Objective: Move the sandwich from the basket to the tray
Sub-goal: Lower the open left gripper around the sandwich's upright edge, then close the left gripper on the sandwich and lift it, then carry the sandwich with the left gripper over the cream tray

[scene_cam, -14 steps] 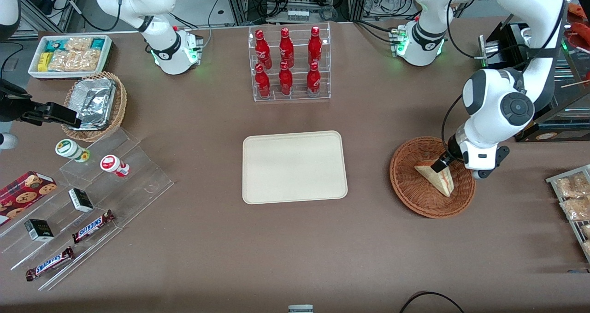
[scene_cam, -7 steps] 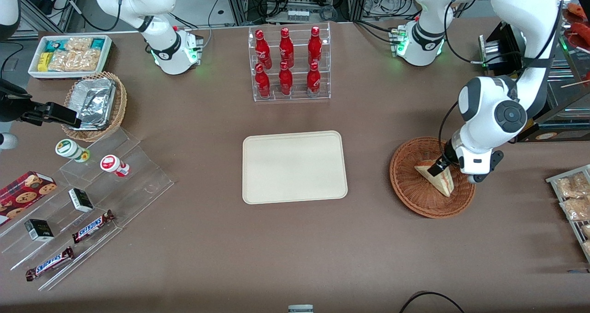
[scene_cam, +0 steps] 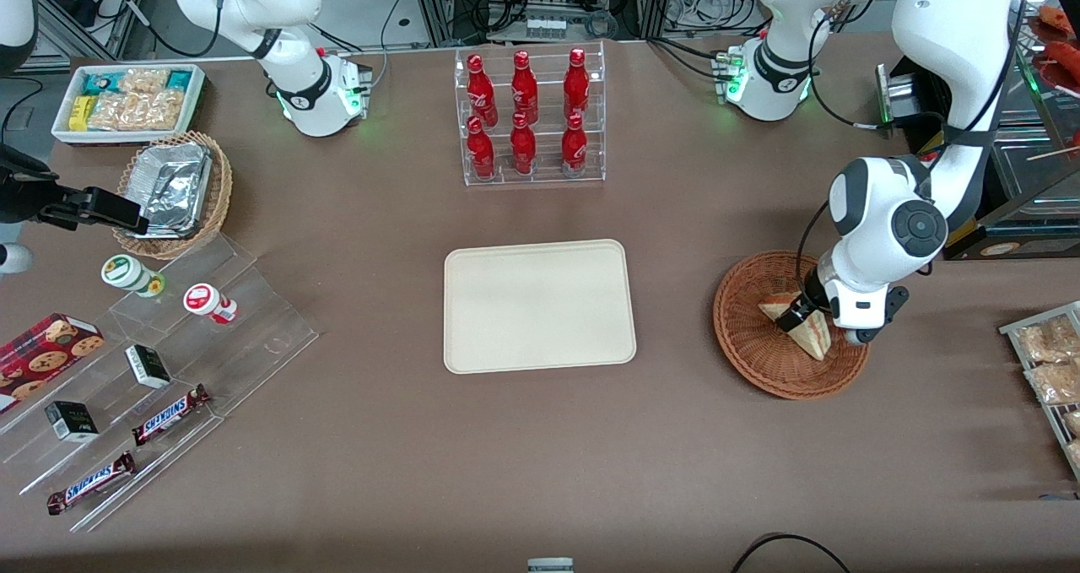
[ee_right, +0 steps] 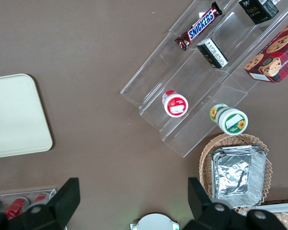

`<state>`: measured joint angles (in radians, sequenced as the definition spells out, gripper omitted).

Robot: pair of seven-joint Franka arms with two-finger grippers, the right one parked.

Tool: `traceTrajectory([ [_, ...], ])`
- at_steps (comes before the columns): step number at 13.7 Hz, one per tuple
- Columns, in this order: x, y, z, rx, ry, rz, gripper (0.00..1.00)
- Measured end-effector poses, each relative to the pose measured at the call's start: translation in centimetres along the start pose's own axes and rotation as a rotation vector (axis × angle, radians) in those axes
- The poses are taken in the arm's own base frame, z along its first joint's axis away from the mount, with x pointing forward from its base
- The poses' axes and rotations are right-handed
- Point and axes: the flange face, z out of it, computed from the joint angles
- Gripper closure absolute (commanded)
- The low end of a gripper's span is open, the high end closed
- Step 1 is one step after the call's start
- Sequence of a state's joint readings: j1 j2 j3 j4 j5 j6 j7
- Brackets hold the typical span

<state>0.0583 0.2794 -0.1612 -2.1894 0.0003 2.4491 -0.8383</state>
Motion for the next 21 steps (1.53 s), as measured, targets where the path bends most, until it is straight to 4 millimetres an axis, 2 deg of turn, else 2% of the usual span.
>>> traceTrajectory([
  [1,0.2,-0.1,0.0,0.005,0.005,0.004,0.88],
  [2,0.3,-0.3,0.0,0.012,0.013,0.012,0.97],
  [3,0.3,-0.3,0.0,0.018,0.02,0.023,1.0],
  [7,0.3,-0.3,-0.3,0.043,0.034,0.055,1.0],
  [9,0.2,0.3,-1.5,0.063,0.026,0.078,1.0],
  [10,-0.2,1.2,-2.5,0.077,0.015,0.101,1.0],
  [14,-4.7,7.7,-7.7,0.116,-0.006,0.229,1.0],
  [16,-7.8,10.7,-9.3,0.109,0.005,0.3,1.0],
  [21,-16.4,16.9,-8.5,0.092,0.002,0.492,1.0],
])
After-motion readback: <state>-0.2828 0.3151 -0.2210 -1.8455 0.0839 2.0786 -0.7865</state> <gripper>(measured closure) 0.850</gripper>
